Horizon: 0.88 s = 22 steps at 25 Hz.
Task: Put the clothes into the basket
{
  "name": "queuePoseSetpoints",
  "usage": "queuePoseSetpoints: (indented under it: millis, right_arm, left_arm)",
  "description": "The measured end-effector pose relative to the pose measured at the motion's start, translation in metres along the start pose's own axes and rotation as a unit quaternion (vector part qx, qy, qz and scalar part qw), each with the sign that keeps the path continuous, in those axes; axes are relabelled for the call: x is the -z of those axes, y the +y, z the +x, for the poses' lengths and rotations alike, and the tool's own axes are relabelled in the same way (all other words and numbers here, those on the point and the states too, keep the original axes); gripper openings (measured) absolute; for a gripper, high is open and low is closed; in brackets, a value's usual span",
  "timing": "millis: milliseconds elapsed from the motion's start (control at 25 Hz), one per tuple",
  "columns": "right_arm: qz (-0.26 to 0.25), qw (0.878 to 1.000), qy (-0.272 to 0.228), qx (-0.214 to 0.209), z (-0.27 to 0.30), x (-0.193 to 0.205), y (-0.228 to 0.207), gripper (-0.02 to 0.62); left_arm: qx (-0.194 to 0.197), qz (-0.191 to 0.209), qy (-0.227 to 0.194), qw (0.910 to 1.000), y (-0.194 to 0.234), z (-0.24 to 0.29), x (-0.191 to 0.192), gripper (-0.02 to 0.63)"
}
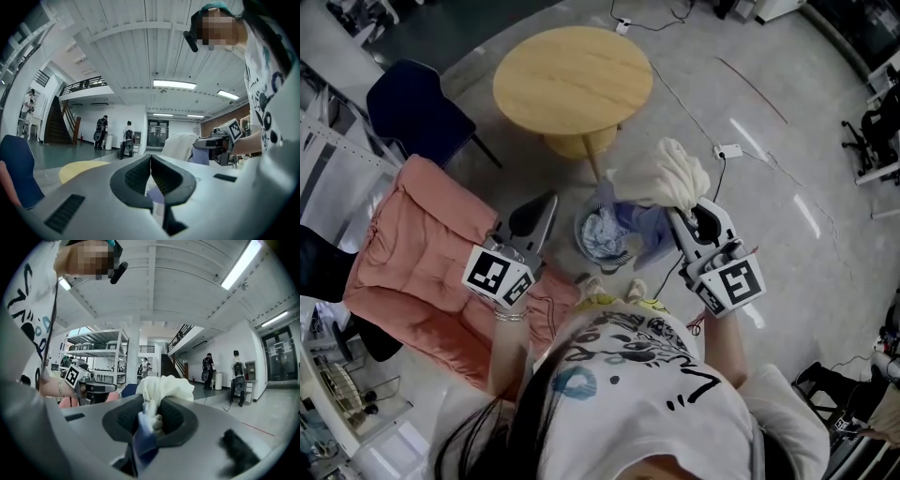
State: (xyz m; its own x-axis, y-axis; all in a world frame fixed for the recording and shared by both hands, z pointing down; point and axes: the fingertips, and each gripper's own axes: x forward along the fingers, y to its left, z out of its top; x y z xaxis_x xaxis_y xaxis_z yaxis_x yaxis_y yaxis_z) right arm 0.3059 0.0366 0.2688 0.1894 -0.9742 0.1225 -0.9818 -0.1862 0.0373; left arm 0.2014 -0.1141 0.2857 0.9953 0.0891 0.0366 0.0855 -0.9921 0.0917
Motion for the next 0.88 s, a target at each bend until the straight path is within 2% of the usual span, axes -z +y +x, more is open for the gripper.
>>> queuePoseSetpoints:
  millis: [320,640,880]
  right_arm:
    - [0.002,1.000,0.000,-0.023,0.022,0.000,-0.014,0.086]
    - [0.003,0.996,0.009,-0.085,0.044,0.004,-0.032,0.086]
    - [0.004,0.993,0.017,-0.120,0.053,0.014,-0.042,0.086]
  left_arm:
    - [-0.016,-0.005,0.006,0.9999,0.013,0.008,0.007,0.012]
    - [-0.075,-0.016,0.001,0.9970,0.023,0.018,0.011,0.012]
    - [-0.103,-0.019,-0.002,0.9945,0.020,0.027,0.017,0.012]
